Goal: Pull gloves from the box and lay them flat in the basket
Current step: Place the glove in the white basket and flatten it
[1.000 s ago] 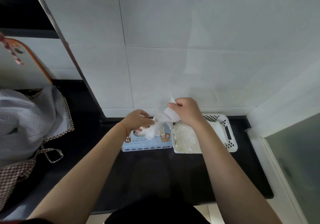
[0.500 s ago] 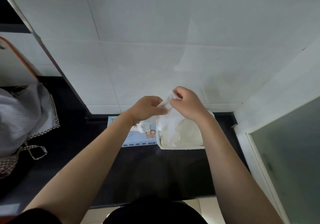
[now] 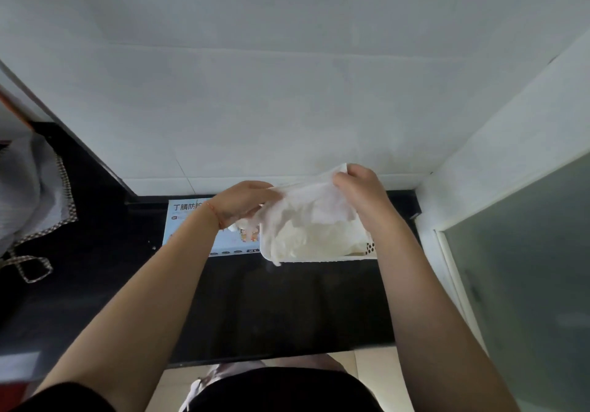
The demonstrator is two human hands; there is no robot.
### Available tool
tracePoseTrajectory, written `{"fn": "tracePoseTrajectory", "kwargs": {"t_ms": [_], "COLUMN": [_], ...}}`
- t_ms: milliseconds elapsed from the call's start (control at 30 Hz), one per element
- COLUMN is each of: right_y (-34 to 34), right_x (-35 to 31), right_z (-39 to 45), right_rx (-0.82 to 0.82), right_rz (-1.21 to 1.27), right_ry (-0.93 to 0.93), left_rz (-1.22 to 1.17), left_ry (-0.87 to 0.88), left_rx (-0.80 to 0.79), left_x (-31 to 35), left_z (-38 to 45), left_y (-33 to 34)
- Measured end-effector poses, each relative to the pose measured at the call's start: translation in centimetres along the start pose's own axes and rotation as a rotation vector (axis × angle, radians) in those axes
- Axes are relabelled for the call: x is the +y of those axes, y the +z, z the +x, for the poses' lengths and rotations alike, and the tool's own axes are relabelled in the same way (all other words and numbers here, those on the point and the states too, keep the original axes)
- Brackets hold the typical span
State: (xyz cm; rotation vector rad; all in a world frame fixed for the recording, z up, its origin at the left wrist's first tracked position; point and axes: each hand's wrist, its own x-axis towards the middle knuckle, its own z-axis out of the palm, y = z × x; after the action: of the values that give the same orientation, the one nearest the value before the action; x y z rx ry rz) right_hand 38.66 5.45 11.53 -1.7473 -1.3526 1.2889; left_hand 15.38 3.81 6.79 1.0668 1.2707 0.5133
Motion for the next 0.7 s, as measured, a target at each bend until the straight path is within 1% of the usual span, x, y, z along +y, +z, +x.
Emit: {"fn": "tracePoseTrajectory", "kwargs": {"t_ms": [67, 133, 200, 267, 367, 500, 600, 633, 667, 700], "right_y": [0.1, -0.1, -0.5, -0.5, -0.9, -1.6, -1.9, -2.0, -2.0, -2.1], "right_x": [1.9, 4.0, 6.2, 7.9, 9.4, 10.2, 10.7, 10.9, 11.0, 11.1], "right_z": [0.7, 1.4, 2.1, 2.4, 3.3, 4.7, 5.3, 5.4, 5.5, 5.6], "right_rx": [-0.024, -0.044, -0.059, -0.072, -0.064, -0.059, -0.006, 0.006, 0.016, 0.026], "right_rz": [0.044, 0.062, -0.001, -0.059, -0.078, -0.153, -0.177, -0.191, -0.205, -0.219], "right_ry": [0.092, 0.181, 0.239, 0.261, 0.24, 0.187, 0.165, 0.161, 0.157, 0.15], "left_rz": [0.134, 0.321, 0.478, 0.572, 0.667, 0.766, 0.882, 0.92, 0.978, 1.048], "left_ry": [-0.018, -0.07, -0.083, -0.091, -0.104, -0.09, -0.096, -0.08, -0.02, 0.087], "left_rx": [0.02, 0.085, 0.143, 0.161, 0.195, 0.298, 0.414, 0.468, 0.53, 0.594], "left_x": [0.0, -0.2, -0.5, -0.8, -0.9, -1.0, -0.9, -1.0, -1.3, -1.8], "left_z": [0.2, 1.6, 3.9, 5.7, 7.8, 9.3, 9.6, 9.6, 9.5, 9.5], "left_y": [-0.9, -0.6, 0.9, 2.3, 3.5, 4.5, 5.5, 5.8, 6.2, 6.7]}}
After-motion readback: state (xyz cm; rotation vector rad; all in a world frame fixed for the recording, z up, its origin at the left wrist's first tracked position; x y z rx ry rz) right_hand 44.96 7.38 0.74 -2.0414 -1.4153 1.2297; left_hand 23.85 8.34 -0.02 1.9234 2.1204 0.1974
